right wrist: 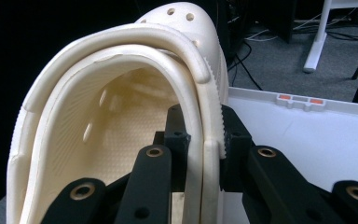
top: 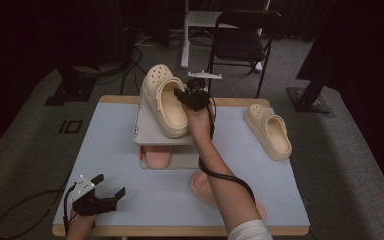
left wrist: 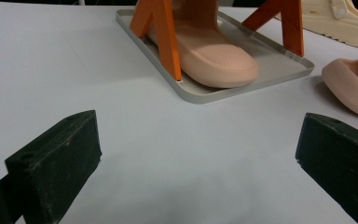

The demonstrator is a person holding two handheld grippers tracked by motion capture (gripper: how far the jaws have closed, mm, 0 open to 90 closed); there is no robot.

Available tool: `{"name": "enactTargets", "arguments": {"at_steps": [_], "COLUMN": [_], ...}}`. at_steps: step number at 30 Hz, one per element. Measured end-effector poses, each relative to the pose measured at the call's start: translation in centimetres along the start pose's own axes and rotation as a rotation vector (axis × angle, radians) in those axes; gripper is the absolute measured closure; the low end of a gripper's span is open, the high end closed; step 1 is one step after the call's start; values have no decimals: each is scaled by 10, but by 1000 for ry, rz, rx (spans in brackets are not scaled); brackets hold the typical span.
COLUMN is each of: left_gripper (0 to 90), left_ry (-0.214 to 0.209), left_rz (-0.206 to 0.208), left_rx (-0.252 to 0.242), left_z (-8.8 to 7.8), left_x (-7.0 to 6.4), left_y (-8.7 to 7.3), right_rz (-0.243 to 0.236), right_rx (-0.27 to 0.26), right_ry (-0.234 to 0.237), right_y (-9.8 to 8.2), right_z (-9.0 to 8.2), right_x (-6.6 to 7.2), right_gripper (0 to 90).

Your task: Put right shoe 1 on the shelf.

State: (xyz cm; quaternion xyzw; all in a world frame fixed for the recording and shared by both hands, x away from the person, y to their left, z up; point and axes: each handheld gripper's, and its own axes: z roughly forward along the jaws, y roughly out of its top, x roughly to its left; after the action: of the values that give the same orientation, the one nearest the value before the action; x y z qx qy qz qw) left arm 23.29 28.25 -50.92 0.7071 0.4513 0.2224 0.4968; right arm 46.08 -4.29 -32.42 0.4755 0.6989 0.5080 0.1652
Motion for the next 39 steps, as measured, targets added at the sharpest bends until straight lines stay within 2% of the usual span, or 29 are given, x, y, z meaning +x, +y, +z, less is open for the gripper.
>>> {"name": "enactTargets", "arguments": {"at_steps": [12,25,27,31,35,39], "left_gripper": [1,1,1,1,1,1], "left_ry": [-6,-11,-11,-12,-13,-14], "left_rz": [1,0,1,1,-1,0], "left_rx": [-3,3,3,3,0,5], "left_z": [-1,1,1,1,1,1], "left_x": [-1,-1,-1,0,-1,-1], "left_y": [0,0,0,0,0,0], "right_rz": [3,-3,-4,-13,-25,-31], "right_rx": [37,79,77,62,40,29], "right_ry": [-26,-42,-45,-16,5,31], "right_y": [-4,-2,-3,-3,-3,-6], "right_z": [21,27,27,23,12,0], "right_x": [6,8,8,7,6,1], "right_gripper": [770,763,757,714,652,630]}}
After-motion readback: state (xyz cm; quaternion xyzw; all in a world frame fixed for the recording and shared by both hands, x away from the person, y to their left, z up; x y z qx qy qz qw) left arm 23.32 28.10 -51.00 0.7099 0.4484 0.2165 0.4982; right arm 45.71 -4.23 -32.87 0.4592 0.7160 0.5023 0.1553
